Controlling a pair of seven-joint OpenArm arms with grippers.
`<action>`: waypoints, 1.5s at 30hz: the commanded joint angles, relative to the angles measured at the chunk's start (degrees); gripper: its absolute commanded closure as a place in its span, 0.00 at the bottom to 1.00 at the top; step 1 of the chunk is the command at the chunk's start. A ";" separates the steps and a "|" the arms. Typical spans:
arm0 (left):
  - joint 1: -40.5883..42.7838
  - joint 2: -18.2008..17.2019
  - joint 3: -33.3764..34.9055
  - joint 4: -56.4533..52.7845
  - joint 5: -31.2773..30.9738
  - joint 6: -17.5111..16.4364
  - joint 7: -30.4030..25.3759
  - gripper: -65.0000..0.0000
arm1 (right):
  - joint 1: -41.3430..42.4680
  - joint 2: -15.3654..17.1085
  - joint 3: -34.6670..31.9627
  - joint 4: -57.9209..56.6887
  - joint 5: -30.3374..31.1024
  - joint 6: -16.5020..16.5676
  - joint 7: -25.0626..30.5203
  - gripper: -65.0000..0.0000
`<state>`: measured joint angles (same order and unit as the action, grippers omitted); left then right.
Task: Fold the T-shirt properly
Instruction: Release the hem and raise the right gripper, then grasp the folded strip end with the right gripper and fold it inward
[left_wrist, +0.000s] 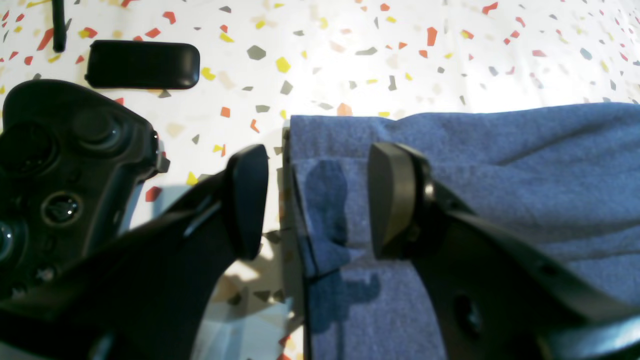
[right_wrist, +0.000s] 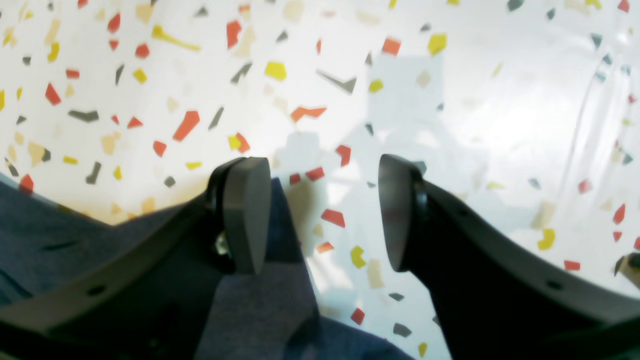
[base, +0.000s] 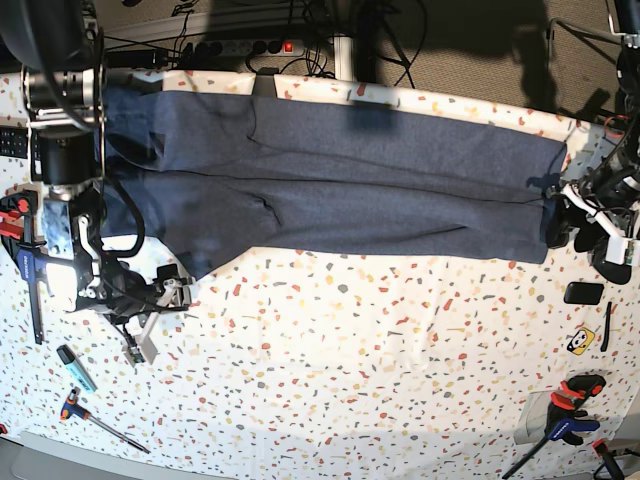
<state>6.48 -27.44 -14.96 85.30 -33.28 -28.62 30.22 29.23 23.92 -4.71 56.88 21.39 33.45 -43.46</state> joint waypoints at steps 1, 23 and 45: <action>-0.81 -1.01 -0.48 0.96 -0.85 -0.07 -1.42 0.52 | 1.84 0.13 -0.07 -0.09 0.66 1.05 -0.11 0.47; -0.79 -1.01 -0.48 0.96 -0.81 -0.09 -1.55 0.52 | 1.75 -2.19 -0.17 -3.32 -4.44 5.14 -2.27 1.00; -0.76 -1.01 -0.48 0.94 -0.66 -0.09 -1.53 0.52 | -35.47 -2.19 -0.17 46.47 -4.96 6.55 0.72 1.00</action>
<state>6.50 -27.44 -14.96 85.27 -33.04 -28.51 30.17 -7.18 21.28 -5.28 102.28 16.08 39.88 -43.97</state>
